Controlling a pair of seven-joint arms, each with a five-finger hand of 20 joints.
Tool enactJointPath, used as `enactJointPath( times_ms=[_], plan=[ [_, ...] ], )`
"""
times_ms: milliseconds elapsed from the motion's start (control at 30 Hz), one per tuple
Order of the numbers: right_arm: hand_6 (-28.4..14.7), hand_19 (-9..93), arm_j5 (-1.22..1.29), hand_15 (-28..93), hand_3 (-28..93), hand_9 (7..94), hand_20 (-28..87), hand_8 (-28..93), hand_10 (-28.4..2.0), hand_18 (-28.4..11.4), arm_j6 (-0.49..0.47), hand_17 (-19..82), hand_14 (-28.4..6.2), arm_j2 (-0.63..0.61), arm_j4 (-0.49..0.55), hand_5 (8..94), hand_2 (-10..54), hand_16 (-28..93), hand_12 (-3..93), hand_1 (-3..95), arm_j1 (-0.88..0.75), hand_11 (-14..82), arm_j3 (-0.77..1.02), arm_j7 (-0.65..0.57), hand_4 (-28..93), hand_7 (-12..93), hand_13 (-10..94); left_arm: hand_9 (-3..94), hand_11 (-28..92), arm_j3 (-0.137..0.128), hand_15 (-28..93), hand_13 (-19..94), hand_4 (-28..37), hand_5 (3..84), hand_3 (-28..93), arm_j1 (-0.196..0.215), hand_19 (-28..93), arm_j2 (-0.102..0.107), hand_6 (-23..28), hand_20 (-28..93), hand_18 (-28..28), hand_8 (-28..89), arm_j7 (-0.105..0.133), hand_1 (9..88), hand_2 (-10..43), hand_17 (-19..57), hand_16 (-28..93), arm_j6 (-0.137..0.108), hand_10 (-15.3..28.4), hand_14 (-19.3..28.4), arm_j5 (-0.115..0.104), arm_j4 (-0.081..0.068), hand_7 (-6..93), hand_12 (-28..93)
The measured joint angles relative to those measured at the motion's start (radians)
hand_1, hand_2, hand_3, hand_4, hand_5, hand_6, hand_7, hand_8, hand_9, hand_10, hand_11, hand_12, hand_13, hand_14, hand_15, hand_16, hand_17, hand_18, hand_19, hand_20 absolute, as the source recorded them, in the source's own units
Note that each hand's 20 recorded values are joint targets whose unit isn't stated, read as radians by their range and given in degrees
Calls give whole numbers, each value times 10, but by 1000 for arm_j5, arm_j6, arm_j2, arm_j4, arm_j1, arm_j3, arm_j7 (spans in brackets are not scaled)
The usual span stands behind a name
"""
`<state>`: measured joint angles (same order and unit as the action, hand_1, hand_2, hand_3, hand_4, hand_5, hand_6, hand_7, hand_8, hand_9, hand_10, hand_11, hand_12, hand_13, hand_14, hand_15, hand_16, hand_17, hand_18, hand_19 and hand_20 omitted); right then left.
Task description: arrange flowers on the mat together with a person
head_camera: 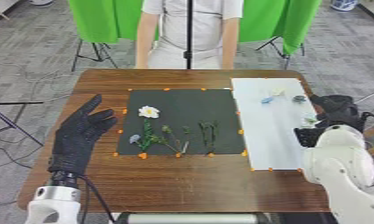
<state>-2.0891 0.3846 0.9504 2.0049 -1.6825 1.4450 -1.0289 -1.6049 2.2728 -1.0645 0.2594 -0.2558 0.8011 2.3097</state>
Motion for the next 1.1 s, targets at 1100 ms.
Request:
enactJointPath(
  times_ms=[1100],
  plan=[
    [21,687,-39,416,644,773,85,-80,-100,-228,-542,241,-86,-61,-358,712,-94,198,202,569,319,104,-246,-96,-279,159,727,403,273,16,566,292,-229,388,769,-28,558,8,92,248,248,-69,41,234,68,-52,-73,3,208,271,-59,1,80,125]
  ],
)
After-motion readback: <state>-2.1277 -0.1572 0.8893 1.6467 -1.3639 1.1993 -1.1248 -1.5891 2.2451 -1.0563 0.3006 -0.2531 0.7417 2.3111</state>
